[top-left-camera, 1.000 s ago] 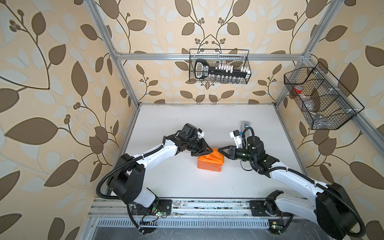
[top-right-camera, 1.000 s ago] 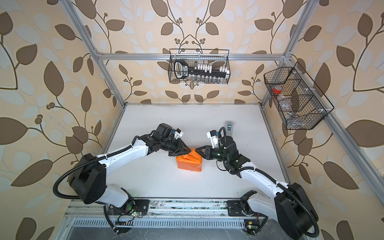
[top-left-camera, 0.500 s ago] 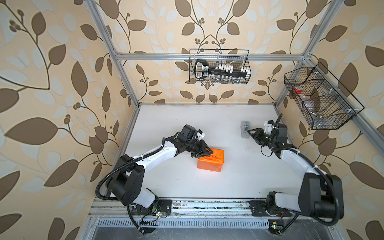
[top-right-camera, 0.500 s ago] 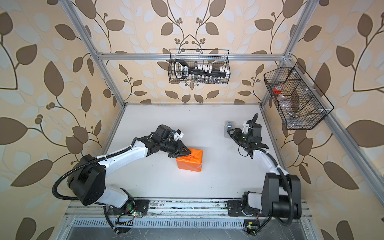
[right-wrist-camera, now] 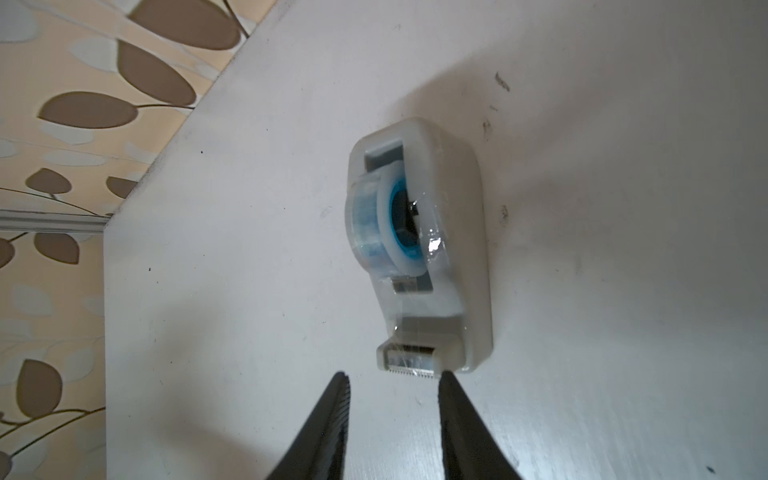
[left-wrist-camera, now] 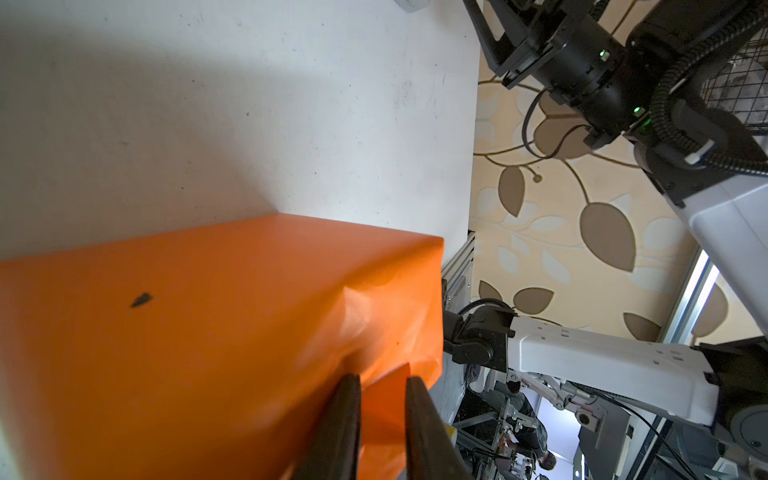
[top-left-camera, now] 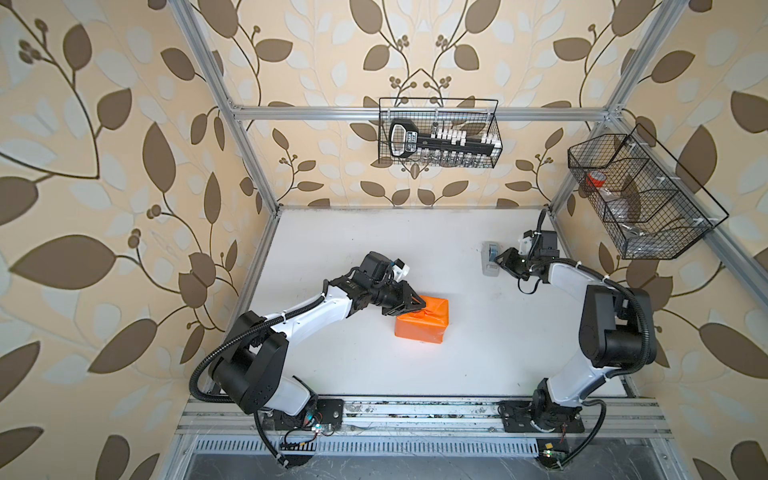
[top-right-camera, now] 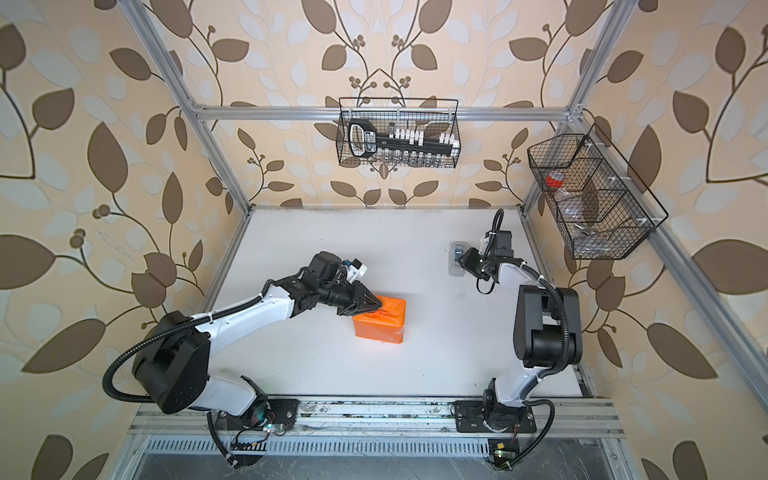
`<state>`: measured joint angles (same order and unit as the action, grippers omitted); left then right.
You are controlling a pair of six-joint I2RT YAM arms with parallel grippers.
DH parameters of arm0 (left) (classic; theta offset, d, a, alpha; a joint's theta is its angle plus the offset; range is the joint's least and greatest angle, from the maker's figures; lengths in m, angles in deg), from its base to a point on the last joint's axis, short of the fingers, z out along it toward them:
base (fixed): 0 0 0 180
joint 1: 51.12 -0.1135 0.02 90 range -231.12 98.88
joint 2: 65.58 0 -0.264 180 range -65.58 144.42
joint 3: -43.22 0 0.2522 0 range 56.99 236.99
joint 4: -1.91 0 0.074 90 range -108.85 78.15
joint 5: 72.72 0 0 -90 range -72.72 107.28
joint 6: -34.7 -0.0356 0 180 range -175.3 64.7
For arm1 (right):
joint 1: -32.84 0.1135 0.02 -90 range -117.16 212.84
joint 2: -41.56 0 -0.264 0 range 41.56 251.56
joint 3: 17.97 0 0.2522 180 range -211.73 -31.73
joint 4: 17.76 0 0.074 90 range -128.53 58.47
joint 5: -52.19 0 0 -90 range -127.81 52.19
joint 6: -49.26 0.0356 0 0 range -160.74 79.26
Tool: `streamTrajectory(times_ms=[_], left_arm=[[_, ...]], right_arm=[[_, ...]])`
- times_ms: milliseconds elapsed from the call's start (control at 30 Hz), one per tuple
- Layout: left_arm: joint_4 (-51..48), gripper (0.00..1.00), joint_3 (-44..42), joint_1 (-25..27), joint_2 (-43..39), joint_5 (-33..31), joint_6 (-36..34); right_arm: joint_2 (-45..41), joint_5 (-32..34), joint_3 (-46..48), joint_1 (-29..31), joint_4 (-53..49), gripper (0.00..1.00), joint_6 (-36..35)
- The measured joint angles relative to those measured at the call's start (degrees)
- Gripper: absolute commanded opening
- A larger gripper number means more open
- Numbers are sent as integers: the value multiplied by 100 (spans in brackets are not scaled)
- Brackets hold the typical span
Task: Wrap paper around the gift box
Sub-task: 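Move the right gripper to the white tape dispenser farther from the robot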
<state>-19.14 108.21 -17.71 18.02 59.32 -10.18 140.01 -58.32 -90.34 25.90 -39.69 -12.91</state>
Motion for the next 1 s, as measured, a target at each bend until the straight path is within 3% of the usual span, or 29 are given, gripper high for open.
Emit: streamTrajectory(times_ms=[1000], left_arm=[[63,23,-96,0,-72,48,0]], right_arm=[[846,-81,-560,92,286,35,-240]])
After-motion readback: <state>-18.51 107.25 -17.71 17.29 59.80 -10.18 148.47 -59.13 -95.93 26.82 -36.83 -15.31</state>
